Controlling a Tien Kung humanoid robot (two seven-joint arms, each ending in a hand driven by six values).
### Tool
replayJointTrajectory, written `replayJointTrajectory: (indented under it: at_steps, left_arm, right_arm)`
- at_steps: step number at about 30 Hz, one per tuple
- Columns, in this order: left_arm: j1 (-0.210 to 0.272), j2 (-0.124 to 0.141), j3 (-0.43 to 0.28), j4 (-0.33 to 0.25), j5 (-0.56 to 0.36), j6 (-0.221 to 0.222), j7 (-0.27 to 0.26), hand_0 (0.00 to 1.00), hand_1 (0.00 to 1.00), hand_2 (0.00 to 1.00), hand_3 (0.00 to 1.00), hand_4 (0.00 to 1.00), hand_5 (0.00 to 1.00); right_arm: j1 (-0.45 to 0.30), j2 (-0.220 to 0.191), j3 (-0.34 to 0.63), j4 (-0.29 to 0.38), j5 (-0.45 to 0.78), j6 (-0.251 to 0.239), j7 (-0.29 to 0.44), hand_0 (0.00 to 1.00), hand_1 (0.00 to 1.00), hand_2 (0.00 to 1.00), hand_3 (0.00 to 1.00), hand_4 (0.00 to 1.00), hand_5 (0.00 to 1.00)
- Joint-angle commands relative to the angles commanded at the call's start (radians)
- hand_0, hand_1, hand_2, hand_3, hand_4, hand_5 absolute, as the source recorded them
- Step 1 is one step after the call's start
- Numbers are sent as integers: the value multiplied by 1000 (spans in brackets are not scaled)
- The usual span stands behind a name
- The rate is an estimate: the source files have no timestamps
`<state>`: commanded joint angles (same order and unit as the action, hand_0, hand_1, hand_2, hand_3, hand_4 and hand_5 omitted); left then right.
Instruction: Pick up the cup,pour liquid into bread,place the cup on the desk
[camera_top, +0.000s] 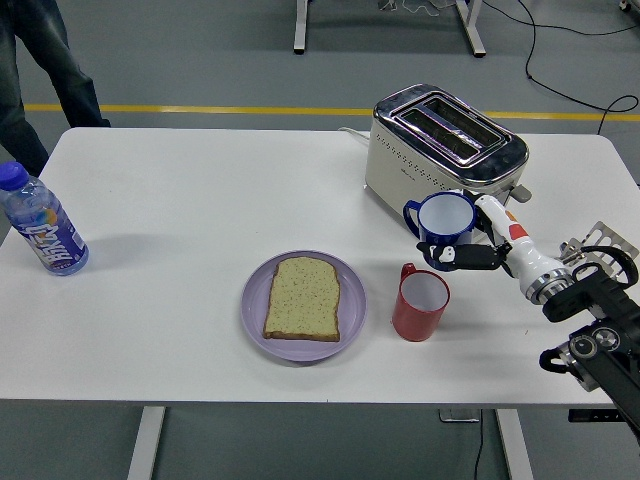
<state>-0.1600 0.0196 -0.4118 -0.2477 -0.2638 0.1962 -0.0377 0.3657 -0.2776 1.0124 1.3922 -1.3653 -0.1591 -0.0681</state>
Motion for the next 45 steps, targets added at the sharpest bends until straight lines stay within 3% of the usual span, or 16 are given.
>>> replayJointTrajectory:
  at_steps: [11, 22, 33, 45]
  left_arm:
    - [3, 1, -7, 0, 12, 1, 2, 690, 756, 773, 611, 396, 998]
    - [6, 2, -4, 0, 5, 0, -1, 690, 756, 773, 611, 396, 998]
    - [4, 4, 1, -1, -3, 0, -3, 690, 756, 773, 611, 396, 998]
    - [3, 5, 3, -1, -7, 1, -4, 690, 756, 773, 611, 396, 998]
  right_arm:
    - [62, 16, -50, -4, -17, 12, -15, 465, 416, 526, 496, 723, 2]
    - [157, 62, -107, -37, -49, 36, -44, 462, 418, 530, 501, 719, 2]
    - [267, 95, -176, -94, -219, 50, -68, 458, 420, 532, 502, 719, 2]
    - [331, 105, -249, -85, -375, 59, -76, 455, 420, 533, 503, 720, 2]
